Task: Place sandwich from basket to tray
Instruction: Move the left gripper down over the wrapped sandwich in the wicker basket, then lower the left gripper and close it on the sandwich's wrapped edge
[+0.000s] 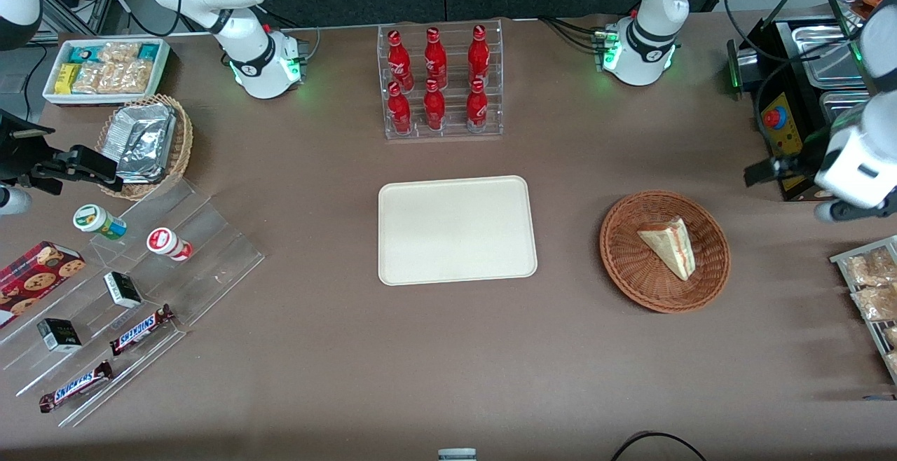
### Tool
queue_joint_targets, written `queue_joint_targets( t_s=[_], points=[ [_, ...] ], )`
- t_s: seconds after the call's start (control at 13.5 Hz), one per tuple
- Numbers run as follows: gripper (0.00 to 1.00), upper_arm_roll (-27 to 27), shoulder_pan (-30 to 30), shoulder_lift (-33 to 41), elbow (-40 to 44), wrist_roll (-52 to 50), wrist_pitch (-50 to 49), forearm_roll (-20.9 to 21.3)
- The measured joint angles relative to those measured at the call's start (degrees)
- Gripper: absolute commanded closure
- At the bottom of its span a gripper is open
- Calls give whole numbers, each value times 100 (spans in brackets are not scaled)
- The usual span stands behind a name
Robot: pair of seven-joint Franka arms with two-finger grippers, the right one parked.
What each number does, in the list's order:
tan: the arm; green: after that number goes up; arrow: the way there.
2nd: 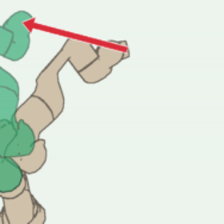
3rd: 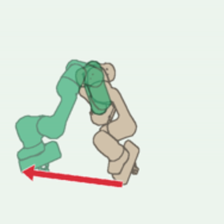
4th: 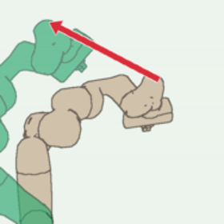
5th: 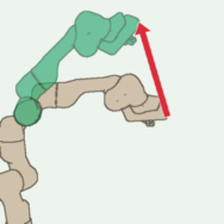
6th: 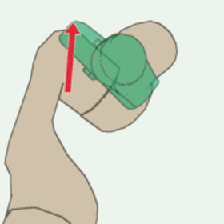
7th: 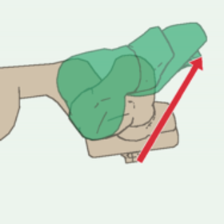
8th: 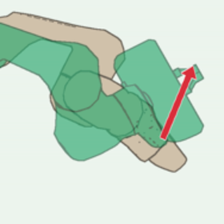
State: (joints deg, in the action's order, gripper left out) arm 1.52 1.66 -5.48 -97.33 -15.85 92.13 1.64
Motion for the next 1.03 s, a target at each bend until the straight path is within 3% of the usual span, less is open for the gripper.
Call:
queue_joint_targets(
  t_s=[0.37,1.03],
  points=[
    [0,-61,26,-29,-1390,-1207,1932,-15],
    [0,-138,100,-96,-2919,-1815,4304,-195]
  ],
)
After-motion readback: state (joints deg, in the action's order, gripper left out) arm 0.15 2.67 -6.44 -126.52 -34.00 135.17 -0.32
